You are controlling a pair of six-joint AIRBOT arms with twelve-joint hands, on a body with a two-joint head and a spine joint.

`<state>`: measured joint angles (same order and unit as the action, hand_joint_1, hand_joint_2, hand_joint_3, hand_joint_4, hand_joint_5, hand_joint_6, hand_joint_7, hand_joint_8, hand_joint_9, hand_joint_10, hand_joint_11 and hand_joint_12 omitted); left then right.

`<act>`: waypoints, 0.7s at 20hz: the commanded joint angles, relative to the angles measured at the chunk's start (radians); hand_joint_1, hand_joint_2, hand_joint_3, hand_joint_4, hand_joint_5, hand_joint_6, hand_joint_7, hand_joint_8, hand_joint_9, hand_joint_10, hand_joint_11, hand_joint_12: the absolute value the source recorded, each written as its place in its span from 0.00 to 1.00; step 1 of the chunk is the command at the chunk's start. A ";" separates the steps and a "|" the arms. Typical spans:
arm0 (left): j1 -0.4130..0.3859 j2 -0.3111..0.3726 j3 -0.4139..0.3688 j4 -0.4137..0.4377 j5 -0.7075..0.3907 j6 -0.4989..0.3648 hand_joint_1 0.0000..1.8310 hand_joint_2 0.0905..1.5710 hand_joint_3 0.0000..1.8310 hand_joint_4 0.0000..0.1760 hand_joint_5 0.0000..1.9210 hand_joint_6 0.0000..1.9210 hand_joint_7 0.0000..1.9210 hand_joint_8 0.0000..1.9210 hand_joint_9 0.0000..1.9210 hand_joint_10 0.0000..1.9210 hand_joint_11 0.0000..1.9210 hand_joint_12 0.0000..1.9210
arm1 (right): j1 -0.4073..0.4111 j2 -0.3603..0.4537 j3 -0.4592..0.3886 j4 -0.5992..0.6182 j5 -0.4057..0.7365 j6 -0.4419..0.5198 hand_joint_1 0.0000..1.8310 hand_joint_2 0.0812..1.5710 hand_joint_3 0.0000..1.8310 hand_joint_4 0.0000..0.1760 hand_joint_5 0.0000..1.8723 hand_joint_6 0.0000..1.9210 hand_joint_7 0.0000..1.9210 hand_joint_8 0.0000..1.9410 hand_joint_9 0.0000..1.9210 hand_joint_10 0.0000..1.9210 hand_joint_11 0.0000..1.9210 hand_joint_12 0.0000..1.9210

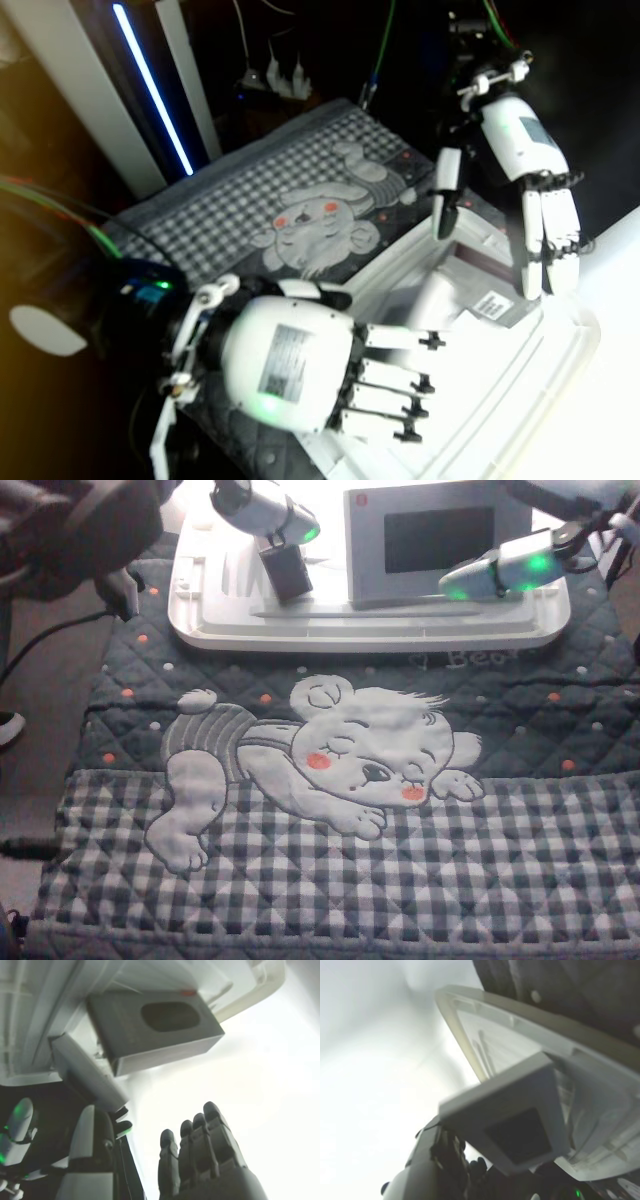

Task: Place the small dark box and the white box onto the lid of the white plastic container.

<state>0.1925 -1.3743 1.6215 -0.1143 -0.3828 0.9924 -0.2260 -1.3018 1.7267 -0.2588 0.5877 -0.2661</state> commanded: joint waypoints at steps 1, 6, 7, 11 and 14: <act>-0.004 0.018 -0.009 -0.001 -0.166 -0.008 0.57 0.56 0.00 0.68 0.13 0.00 0.10 0.00 0.09 0.00 0.09 0.04 | 0.006 0.034 -0.002 0.044 0.142 0.002 0.43 0.52 0.00 1.00 0.02 0.00 0.06 0.01 0.08 0.01 0.00 0.32; 0.019 0.153 -0.180 0.049 -0.387 -0.027 0.60 0.54 0.00 0.98 0.07 0.00 0.06 0.00 0.09 0.00 0.08 0.05 | -0.010 0.130 -0.136 0.044 0.329 0.001 0.42 0.47 0.00 0.86 0.07 0.00 0.06 0.00 0.07 0.01 0.00 0.30; 0.020 0.169 -0.200 0.056 -0.412 -0.027 0.59 0.53 0.00 0.97 0.06 0.00 0.07 0.00 0.10 0.01 0.10 0.06 | -0.012 0.141 -0.152 0.044 0.355 0.001 0.40 0.47 0.00 0.72 0.09 0.01 0.08 0.01 0.09 0.01 0.00 0.37; 0.063 0.269 -0.315 0.084 -0.587 -0.029 0.53 0.52 0.00 0.67 0.07 0.00 0.09 0.00 0.10 0.00 0.10 0.15 | -0.070 0.210 -0.242 0.062 0.517 0.001 0.40 0.41 0.00 0.97 0.10 0.00 0.07 0.00 0.05 0.01 0.00 0.17; 0.084 0.328 -0.385 0.124 -0.681 -0.030 0.56 0.51 0.00 0.43 0.10 0.00 0.11 0.00 0.13 0.00 0.03 0.28 | -0.134 0.247 -0.283 0.111 0.620 0.001 0.41 0.43 0.00 0.91 0.11 0.00 0.10 0.00 0.07 0.01 0.00 0.19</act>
<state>0.2852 -1.0424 1.2270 0.0029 -0.9173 0.9684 -0.3756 -1.0664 1.4361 -0.1928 1.0660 -0.2672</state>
